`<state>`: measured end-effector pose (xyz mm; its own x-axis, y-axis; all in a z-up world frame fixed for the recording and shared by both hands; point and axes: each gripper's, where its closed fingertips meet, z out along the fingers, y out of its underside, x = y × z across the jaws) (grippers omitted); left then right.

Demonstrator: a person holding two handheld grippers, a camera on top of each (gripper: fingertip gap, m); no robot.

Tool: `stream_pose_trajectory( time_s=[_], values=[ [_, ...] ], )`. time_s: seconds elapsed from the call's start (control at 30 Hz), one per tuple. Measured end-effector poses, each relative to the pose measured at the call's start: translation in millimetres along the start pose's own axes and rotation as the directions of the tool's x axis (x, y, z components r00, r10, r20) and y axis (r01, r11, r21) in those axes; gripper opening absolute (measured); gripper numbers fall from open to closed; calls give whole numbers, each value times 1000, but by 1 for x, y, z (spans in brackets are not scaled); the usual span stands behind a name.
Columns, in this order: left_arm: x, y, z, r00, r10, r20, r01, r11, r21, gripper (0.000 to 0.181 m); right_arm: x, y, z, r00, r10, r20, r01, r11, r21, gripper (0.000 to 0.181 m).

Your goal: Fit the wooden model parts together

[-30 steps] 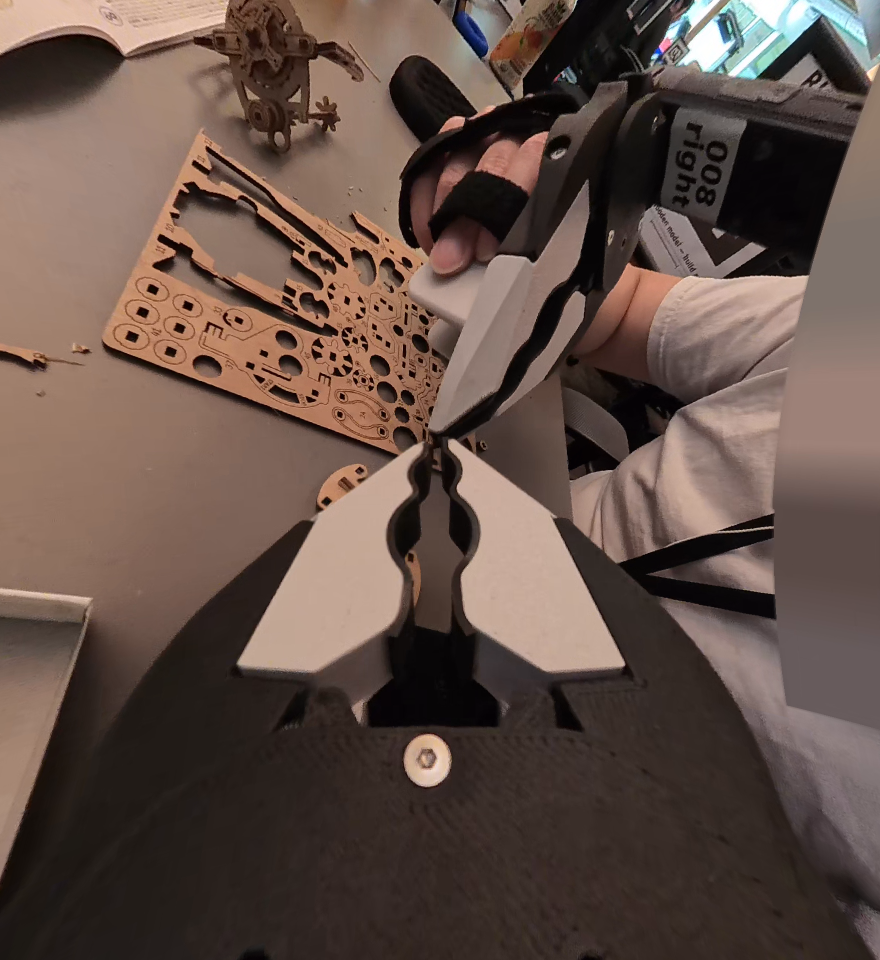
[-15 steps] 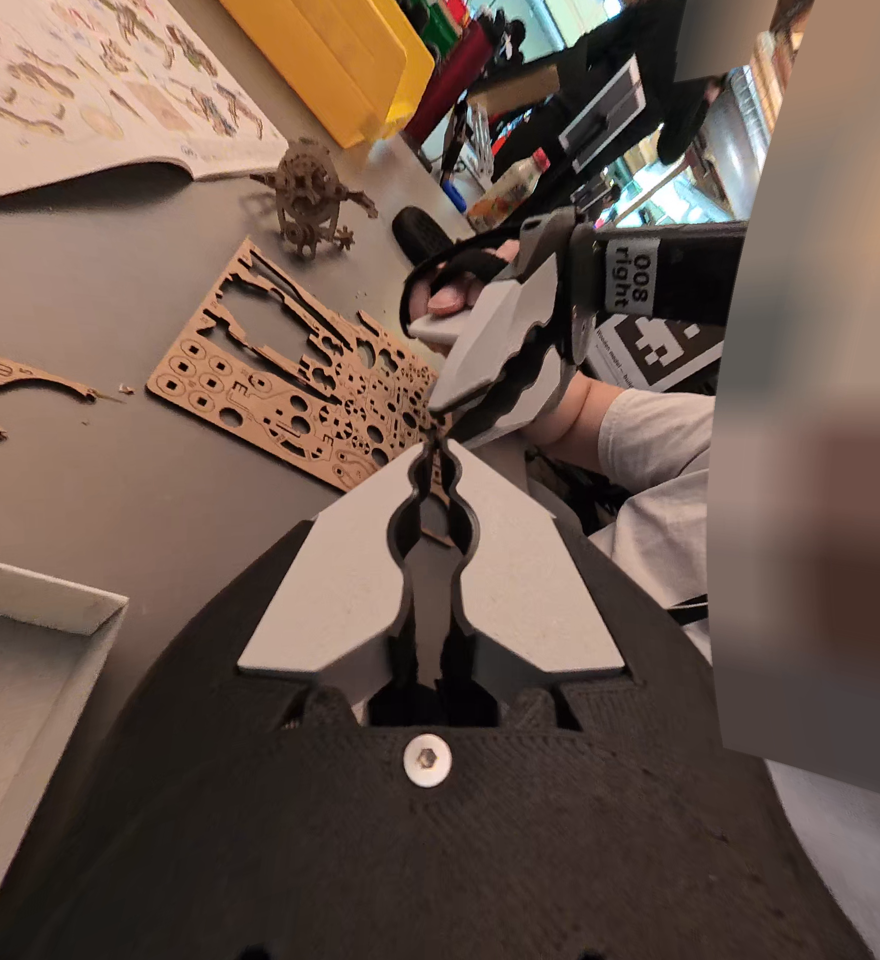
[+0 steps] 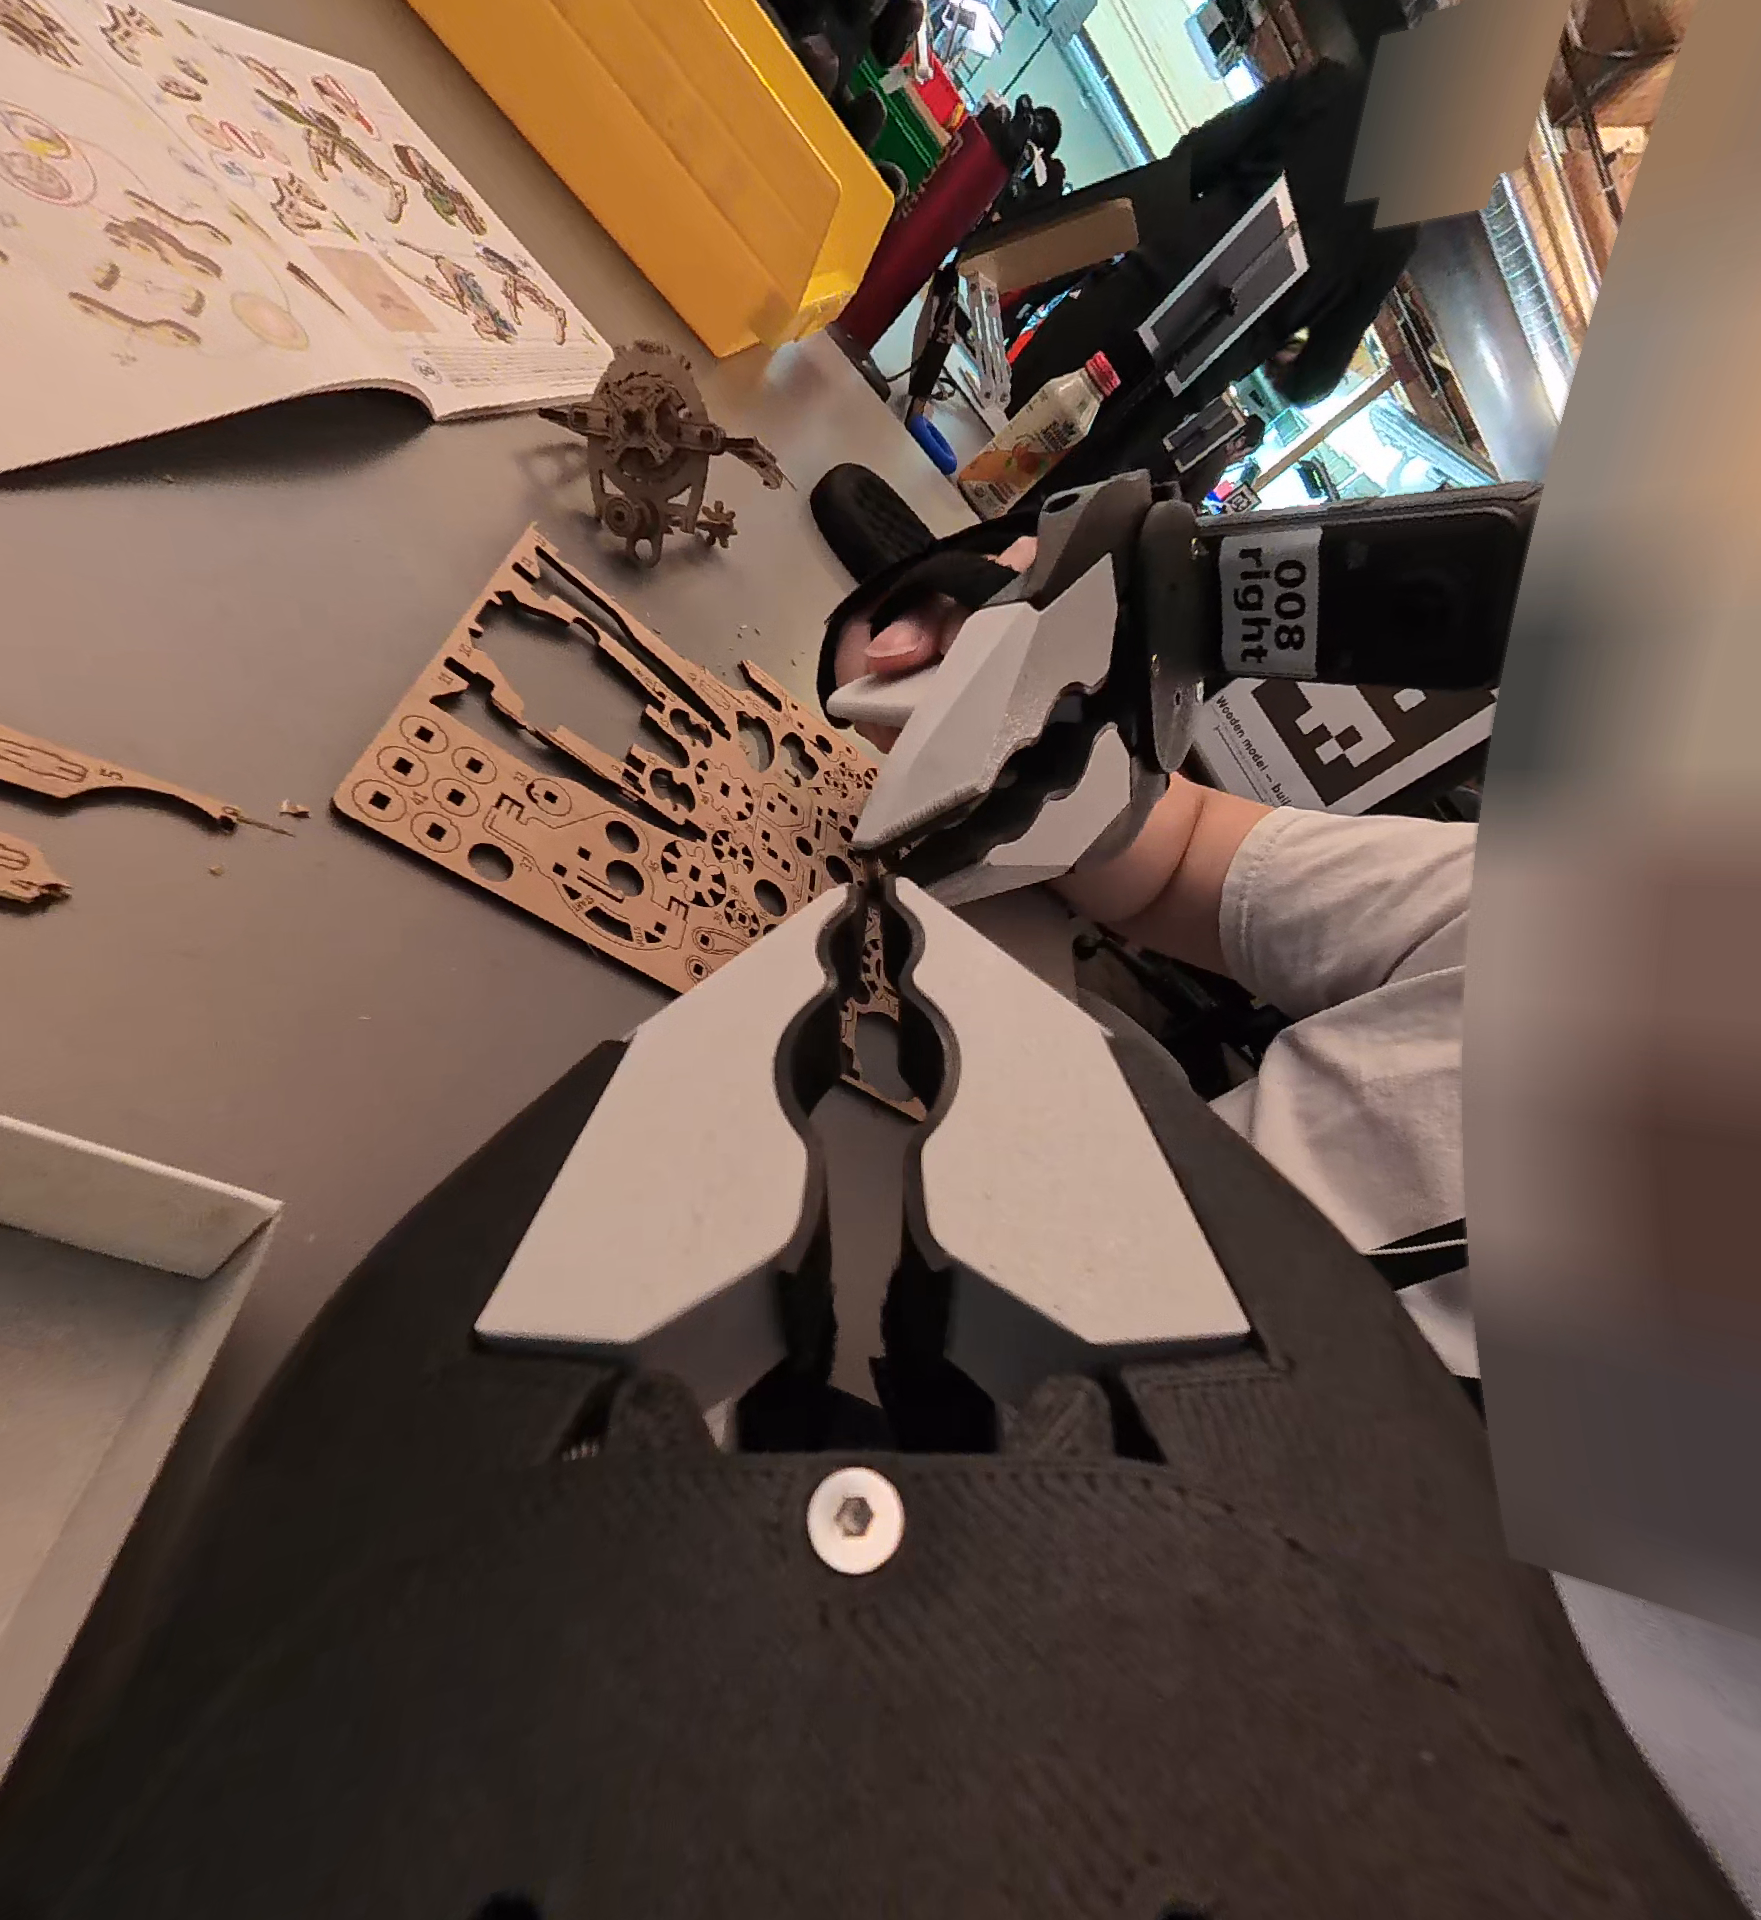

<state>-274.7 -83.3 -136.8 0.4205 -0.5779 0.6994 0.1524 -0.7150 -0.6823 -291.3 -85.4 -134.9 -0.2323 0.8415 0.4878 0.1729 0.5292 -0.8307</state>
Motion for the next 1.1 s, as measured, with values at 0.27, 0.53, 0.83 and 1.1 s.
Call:
stream_pose_trajectory(
  time_s=[0.27, 0.53, 0.83, 1.1],
  values=[
    [3, 0, -1, 1000, -11, -19, 11, 1000, -5, 1, -1, -2, 0, 1000, 17, 7, -17, 1000, 17, 5],
    [-1, 1, -6, 1000, -13, 0, 13, 999, -35, 11, -3, 5, 0, 987, 143, 80, -142, 990, -21, 4],
    [-21, -7, -31, 936, 256, 242, -233, 965, -121, 18, -42, 39, 16, 888, 418, 190, -347, 882, -320, 4],
    [-35, 13, -21, 908, 315, 277, -249, 936, -248, 21, -49, 46, 20, 870, 468, 155, -385, 842, -377, 4]
  ],
)
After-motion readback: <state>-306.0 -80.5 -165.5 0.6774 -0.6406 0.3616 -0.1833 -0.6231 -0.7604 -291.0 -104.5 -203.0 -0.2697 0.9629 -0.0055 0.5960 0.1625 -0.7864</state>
